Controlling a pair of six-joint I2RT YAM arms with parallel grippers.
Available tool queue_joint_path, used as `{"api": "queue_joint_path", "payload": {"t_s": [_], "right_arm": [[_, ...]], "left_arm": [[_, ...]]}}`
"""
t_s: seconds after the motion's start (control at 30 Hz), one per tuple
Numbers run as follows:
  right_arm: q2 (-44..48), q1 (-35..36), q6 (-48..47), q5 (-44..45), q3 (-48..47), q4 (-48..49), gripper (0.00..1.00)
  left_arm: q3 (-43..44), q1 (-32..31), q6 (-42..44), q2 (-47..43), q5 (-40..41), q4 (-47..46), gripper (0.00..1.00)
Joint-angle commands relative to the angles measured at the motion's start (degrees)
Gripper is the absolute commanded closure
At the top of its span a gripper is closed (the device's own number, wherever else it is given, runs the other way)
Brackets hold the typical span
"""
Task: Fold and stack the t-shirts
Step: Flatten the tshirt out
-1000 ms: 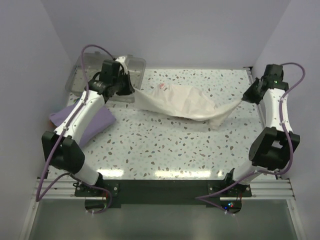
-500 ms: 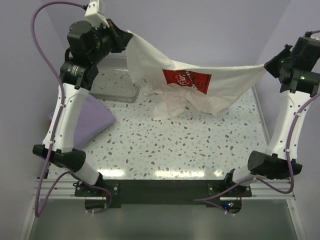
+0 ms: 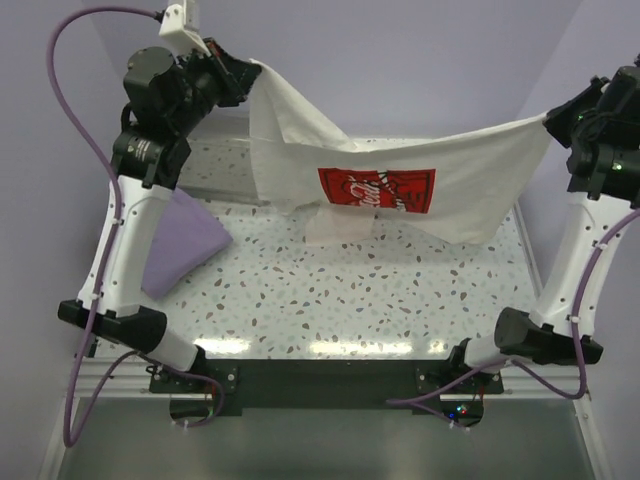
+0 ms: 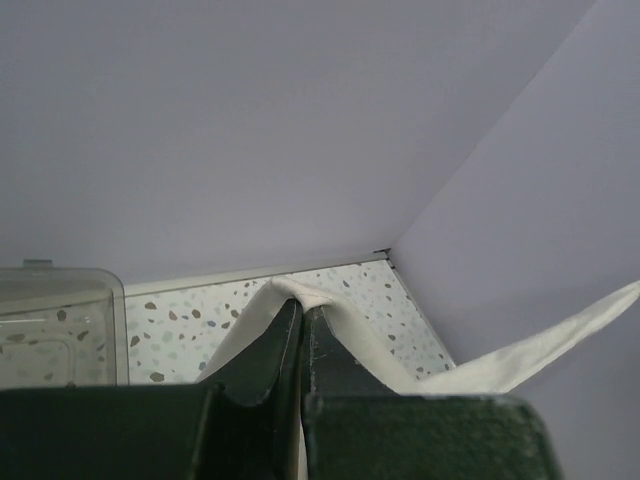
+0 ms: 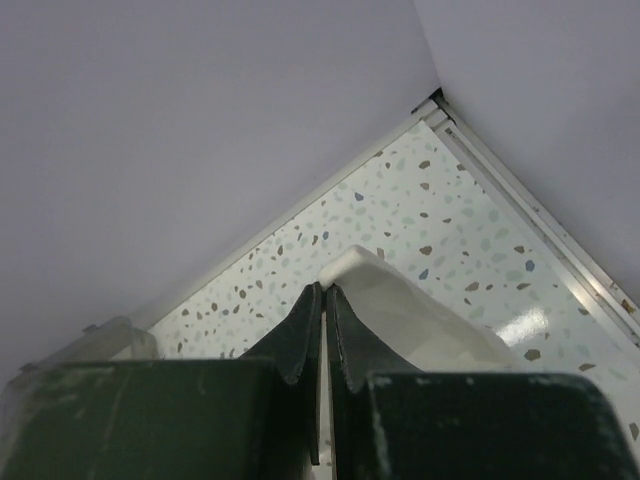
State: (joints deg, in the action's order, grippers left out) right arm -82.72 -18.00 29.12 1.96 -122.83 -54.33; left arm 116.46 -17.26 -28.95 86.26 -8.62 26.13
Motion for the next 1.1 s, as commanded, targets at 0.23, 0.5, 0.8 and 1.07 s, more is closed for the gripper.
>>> {"api": "queue_joint_path", "payload": {"t_s": [0.23,0.5,0.8,1.07], "right_arm": [[-11.9,0.1,1.5,-1.9,-5.7,0.8,1.00],[-7.3,0.1,2.3,1.8,-14.6,4.3,1.00],[12.3,0.1,-3.3,15.3,-1.4,22.1,1.00],[16.9,0.1,-4.3,18.4,-1.8,25.7,1.00]], "left_arm": [[7.5,0.6,-3.1,13.7,-5.4,-5.7,1.00],[7.8,0.5,-6.1,6.9,-3.6,-15.5,1.00],[-9.1,0.5,-6.8,-15.7,5.3,-33.3,1.00],[-7.5,0.4,-8.0,-17.5,4.9,-34.1,1.00]]}}
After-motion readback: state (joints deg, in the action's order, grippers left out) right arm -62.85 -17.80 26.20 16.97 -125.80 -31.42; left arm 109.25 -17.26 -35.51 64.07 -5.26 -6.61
